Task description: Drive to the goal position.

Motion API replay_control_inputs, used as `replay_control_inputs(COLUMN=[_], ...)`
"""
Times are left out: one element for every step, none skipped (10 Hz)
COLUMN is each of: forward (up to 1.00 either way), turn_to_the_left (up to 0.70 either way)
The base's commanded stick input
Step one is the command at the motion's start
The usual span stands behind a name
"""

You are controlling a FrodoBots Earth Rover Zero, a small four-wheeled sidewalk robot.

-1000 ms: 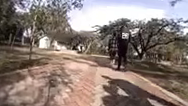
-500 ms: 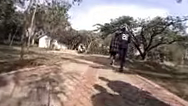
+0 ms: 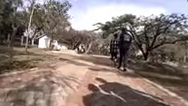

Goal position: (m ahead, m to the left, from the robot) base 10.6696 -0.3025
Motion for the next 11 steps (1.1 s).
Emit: replay_control_inputs(forward=[0.85, 0.85, 0.85, 0.85, 0.85, 0.85, 0.85, 0.85, 0.85, 0.85, 0.85], turn_to_the_left=[0.0, 0.0, 0.0, 0.0, 0.0, 0.0, 0.0, 0.0, 0.0, 0.0, 0.0])
